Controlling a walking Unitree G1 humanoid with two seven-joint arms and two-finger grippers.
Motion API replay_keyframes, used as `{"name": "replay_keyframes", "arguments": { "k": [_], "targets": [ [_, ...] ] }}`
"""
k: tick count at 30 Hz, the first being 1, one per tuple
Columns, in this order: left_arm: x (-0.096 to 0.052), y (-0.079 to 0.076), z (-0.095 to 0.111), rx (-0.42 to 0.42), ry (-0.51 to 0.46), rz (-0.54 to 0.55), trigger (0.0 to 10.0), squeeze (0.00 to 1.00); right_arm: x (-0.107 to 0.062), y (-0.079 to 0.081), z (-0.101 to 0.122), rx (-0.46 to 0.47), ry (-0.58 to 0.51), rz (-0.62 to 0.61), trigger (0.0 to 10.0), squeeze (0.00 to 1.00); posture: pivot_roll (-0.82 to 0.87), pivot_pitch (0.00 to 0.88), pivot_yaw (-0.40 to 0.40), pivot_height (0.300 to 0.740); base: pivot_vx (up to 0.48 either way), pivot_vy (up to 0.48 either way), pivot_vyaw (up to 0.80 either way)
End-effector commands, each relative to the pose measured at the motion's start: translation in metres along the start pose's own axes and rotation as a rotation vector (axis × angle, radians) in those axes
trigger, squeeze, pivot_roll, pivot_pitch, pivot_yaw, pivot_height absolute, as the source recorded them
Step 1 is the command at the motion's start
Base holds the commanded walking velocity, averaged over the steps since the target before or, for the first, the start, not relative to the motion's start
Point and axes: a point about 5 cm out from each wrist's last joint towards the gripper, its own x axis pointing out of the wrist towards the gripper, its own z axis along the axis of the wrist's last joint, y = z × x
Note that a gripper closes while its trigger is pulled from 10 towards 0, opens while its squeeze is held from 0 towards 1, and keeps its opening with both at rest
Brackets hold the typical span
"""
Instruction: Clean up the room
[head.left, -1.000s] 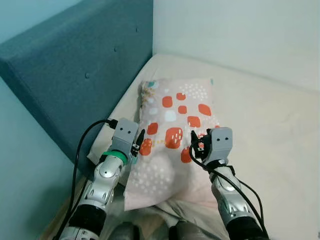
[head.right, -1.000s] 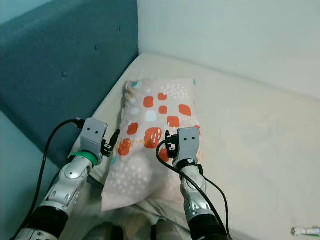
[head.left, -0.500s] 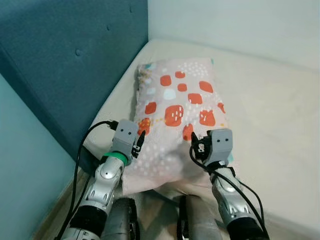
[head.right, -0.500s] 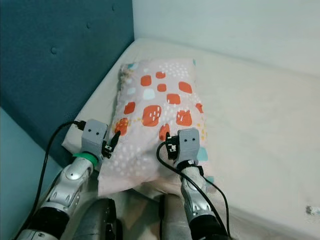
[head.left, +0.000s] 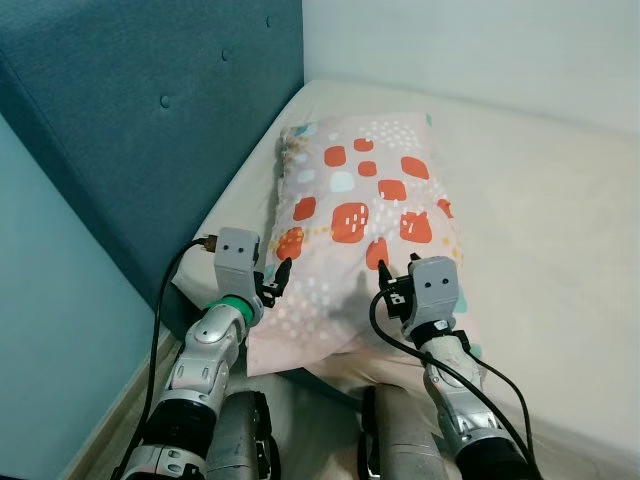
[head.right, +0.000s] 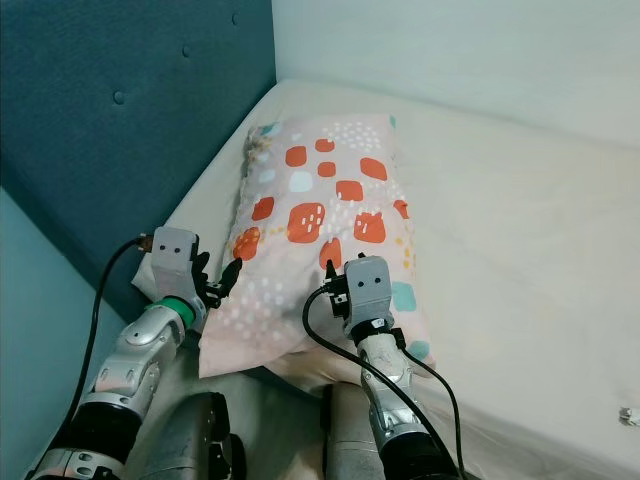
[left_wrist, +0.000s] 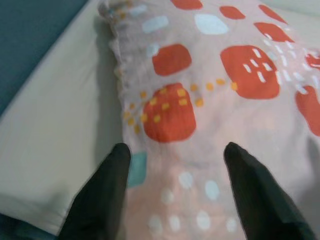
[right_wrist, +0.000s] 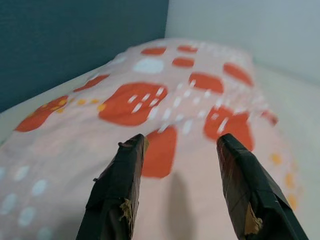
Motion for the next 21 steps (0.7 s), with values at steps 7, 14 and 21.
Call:
{"name": "replay_keyframes", "arguments": {
  "k": [7, 14, 21],
  "targets": [
    [0.006, 0.005, -0.004, -0.084, 0.07, -0.026, 10.0, 1.0, 0.004, -0.013, 0.009, -0.022, -0.035, -0.043, 10.0, 0.0, -0.07, 0.053, 0.055, 0.625, 0.0, 0.0, 0.0],
    [0.007, 0.0, -0.002, -0.075, 0.077, -0.034, 10.0, 1.0, -0.005, -0.004, 0.001, 0.008, -0.001, -0.039, 10.0, 0.0, -0.07, 0.067, 0.067, 0.625, 0.0, 0.0, 0.0],
    [0.008, -0.006, 0.01, 0.002, 0.011, -0.025, 10.0, 0.0, -0.007, 0.002, -0.001, 0.03, 0.01, -0.023, 10.0, 0.0, -0.07, 0.069, 0.068, 0.625, 0.0, 0.0, 0.0]
  ]
}}
